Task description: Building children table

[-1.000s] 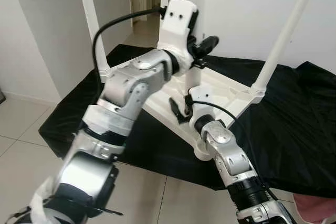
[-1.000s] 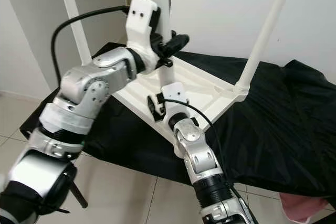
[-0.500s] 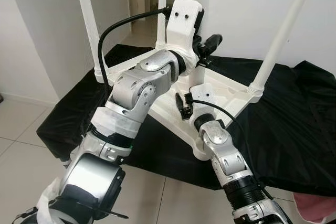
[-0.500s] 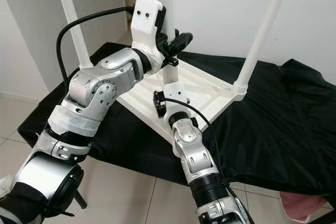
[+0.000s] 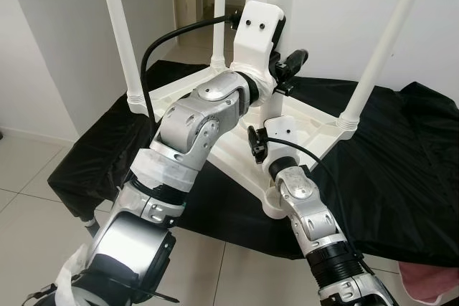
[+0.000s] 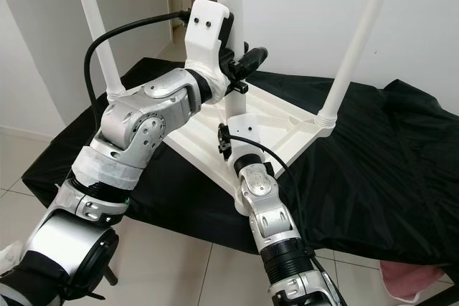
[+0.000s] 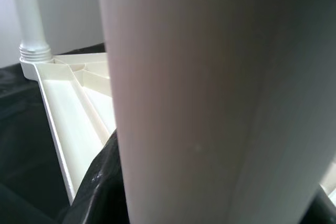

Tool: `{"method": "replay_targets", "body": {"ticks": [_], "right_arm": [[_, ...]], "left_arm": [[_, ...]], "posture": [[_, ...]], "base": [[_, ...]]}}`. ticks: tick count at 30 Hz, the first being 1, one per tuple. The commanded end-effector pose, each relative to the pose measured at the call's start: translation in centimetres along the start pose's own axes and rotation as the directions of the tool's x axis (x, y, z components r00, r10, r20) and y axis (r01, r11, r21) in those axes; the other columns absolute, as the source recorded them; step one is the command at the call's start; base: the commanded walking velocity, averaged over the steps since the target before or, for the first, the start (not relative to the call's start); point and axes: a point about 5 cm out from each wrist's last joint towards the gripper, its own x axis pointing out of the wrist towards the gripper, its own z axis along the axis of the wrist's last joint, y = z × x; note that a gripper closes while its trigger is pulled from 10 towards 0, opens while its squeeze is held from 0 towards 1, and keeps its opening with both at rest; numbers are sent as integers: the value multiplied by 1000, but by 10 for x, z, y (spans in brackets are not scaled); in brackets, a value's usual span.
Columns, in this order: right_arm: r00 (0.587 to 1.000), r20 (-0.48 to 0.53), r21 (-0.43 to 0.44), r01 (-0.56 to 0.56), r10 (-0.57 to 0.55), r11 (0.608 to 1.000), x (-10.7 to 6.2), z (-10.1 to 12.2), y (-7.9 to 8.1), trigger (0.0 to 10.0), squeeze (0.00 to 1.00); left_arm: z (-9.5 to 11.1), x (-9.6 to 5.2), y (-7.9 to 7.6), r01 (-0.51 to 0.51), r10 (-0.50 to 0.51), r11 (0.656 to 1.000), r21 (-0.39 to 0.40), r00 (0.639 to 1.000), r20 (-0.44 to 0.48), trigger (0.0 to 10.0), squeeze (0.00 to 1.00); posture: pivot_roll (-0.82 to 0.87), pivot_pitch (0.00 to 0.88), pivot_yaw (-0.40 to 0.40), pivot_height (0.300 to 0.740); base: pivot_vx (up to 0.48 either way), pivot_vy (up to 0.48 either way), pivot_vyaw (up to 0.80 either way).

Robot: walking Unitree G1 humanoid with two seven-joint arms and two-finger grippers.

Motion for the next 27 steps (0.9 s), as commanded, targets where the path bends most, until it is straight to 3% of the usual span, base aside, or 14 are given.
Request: {"method": "replay_targets", "body": {"ticks": [1, 4, 5, 9, 10, 16, 21, 27], "right_arm": [[1000, -27, 28, 13, -12, 1000, -1, -5, -1, 10000, 0], [999, -37, 61, 27, -24, 998, -1, -6, -4, 10000, 0], [999, -40, 66, 30, -27, 997, -1, -6, -4, 10000, 0], [999, -43, 68, 33, -30, 997, -1, -7, -6, 10000, 0], [998, -47, 70, 42, -39, 997, -1, -8, -9, 10000, 0], [997, -53, 79, 63, -59, 995, -1, -9, -15, 10000, 0], [993, -61, 101, 107, -102, 989, -4, -12, -28, 10000, 0], [988, -63, 121, 149, -142, 981, -11, -15, -38, 10000, 0]], "left_arm": [[5, -1, -9, 78, -78, 997, 3, 996, 35, 10000, 1000], [6, -2, -10, 83, -83, 996, 24, 996, 40, 10000, 1000], [7, -2, -10, 82, -84, 996, 33, 996, 42, 10000, 94], [6, -3, -10, 86, -88, 995, 51, 995, 40, 10000, 94], [6, -5, -11, 93, -96, 993, 68, 994, 46, 10000, 0], [5, -10, -11, 97, -102, 992, 86, 993, 60, 10000, 0], [3, -25, -9, 87, -102, 988, 124, 987, 122, 10000, 0], [-18, -41, -6, 56, -58, 998, 27, 992, 113, 10000, 0]], "posture": [[22, 96, 5, 740], [24, 96, 4, 740], [24, 96, 4, 740], [24, 96, 4, 740], [23, 96, 4, 740], [23, 97, 3, 740], [22, 95, 0, 740], [21, 94, -2, 740]], "base": [[0, 0, 0], [0, 0, 0], [0, 0, 0], [0, 0, 0], [0, 0, 0], [0, 0, 0], [0, 0, 0], [0, 0, 0]]}}
